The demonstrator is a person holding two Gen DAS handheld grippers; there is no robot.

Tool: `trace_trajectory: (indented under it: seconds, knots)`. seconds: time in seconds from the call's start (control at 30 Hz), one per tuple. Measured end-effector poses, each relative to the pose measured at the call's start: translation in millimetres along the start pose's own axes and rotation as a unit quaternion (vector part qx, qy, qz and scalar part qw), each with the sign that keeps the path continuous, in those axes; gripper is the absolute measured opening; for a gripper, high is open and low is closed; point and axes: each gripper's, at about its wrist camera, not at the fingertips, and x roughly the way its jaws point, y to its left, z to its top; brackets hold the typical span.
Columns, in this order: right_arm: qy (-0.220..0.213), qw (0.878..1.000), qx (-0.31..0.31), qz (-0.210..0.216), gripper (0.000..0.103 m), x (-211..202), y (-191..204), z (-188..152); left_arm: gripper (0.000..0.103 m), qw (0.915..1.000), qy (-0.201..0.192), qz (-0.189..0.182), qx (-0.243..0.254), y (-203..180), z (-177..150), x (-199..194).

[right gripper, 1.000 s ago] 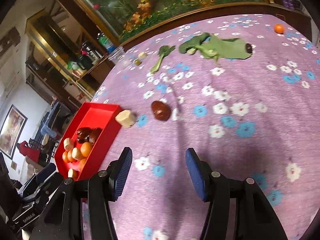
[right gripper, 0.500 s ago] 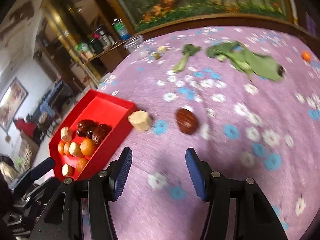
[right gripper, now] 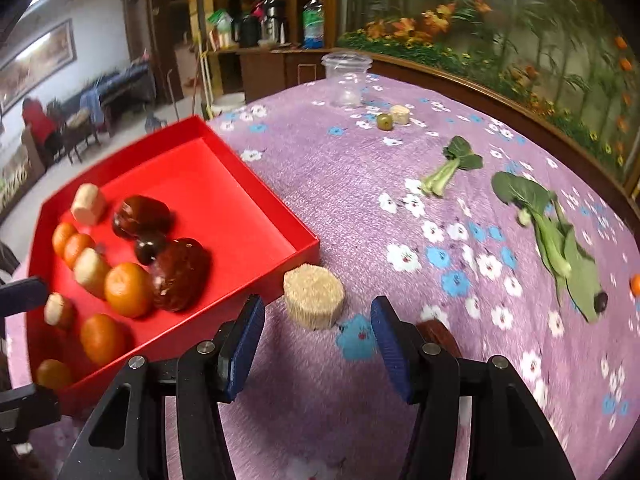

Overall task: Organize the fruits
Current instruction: 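Grasp a red date with the left tool while the right grasps a beige yam slice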

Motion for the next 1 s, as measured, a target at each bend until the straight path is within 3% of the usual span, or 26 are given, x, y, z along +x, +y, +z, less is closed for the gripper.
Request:
trace_trajectory:
  seconds: [0.13,0.27,0.4,0.6,0.67,0.7,0.77,0.87,1.0]
  knots:
    - [0.010,0.999,0.020,0.025,0.037,9,-7,1,0.078,1.0000,0.004,-0.001,-0.001,1,1,4]
    - [0.015,0.997,0.059,0.045,0.036,1,-15,-5,0.078,1.0000,0.008,-0.003,0.001,-2,2,6]
    - [0.011,0.994,0.101,0.050,0.036,-33,-38,-31,0.078,0.9998,0.006,-0.011,0.014,-11,4,5]
    - [-0.002,0.987,0.156,-0.026,0.036,-87,-90,-86,0.078,0.9980,0.031,-0.049,0.024,-31,4,21]
    - [0.004,0.984,0.176,-0.030,0.045,-86,-105,-94,0.078,0.9961,0.050,-0.070,0.021,-41,2,30]
    - [0.001,0.981,0.193,-0.025,0.059,-87,-112,-100,0.078,0.9955,0.056,-0.072,0.024,-45,1,33]
    - [-0.029,0.973,0.226,-0.019,0.072,-95,-125,-107,0.078,0.9949,0.060,-0.071,0.039,-57,-2,35]
    - [-0.067,0.963,0.260,-0.010,0.072,-101,-139,-117,0.078,0.9939,0.060,-0.067,0.065,-73,-4,35]
    - [-0.072,0.960,0.269,-0.016,0.072,-100,-144,-120,0.078,0.9925,0.056,-0.063,0.089,-93,0,42]
